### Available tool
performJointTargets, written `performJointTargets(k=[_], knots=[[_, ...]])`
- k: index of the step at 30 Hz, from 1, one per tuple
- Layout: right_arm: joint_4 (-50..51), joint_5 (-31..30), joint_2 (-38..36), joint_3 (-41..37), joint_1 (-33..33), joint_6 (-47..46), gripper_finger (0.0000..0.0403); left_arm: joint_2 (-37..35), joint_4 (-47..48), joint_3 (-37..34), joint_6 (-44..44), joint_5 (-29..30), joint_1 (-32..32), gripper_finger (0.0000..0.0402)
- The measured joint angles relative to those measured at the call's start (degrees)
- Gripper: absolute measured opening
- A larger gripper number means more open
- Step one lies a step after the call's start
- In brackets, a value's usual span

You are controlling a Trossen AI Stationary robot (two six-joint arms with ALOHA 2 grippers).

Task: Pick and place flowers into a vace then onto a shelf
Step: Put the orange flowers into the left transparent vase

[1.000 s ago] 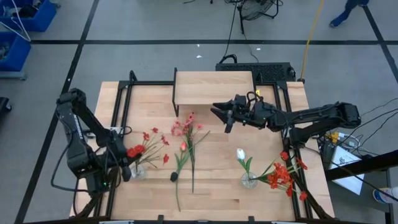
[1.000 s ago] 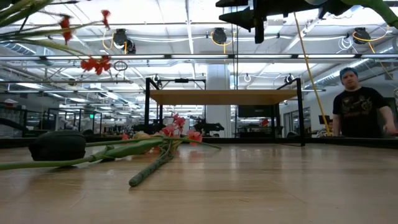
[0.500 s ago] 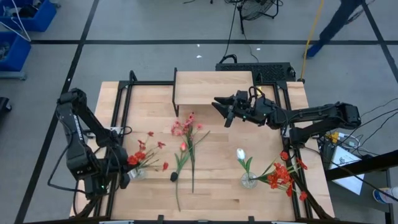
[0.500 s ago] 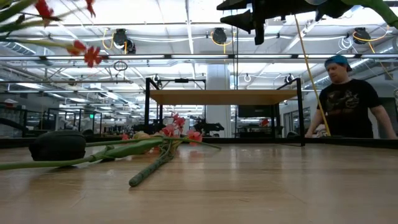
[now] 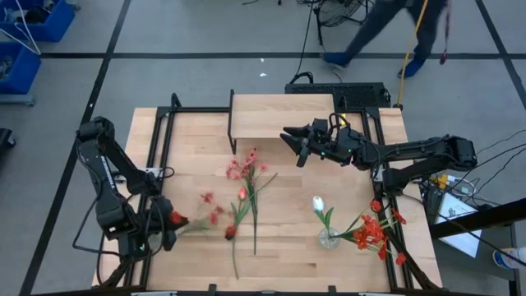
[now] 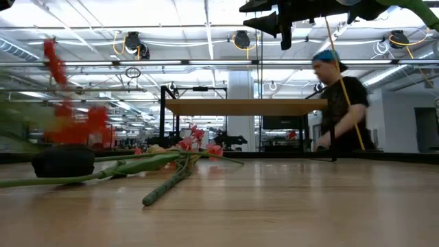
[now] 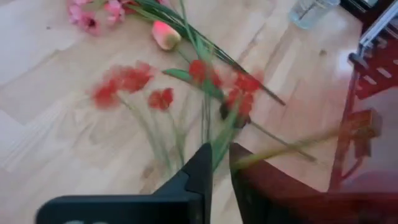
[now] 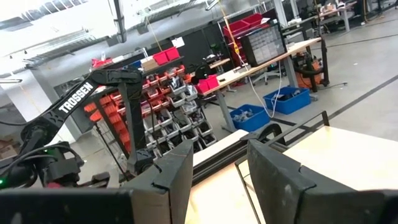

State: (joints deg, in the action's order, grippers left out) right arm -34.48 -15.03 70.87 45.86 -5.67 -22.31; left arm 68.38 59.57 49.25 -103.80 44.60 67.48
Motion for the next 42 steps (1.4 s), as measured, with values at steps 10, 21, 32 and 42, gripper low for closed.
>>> performJointTargets(k=[10,21,32,42], knots=[[0.3,3.2,0.0,0.3,0.0,-0.9,0.0144,-0.3,0.2,0.0,-3.1,2.5,-0.6,0.0087],[-0.9,6.2,0.0,1.5,0.0,0.8,0.0144,-9.4,2.4,1.0,-1.9,-27.2,-5.6,0.0089],[-0.1,18.2,0.0,3.5,0.0,-5.9,0.0144,-12.2,-1.3,1.0,5.1,-39.0,-12.5,0.0112],[15.0,25.0,0.0,17.1,-0.3,0.1,0.0144,-5.1,-1.4,1.0,10.4,-43.7,-15.4,0.0275]])
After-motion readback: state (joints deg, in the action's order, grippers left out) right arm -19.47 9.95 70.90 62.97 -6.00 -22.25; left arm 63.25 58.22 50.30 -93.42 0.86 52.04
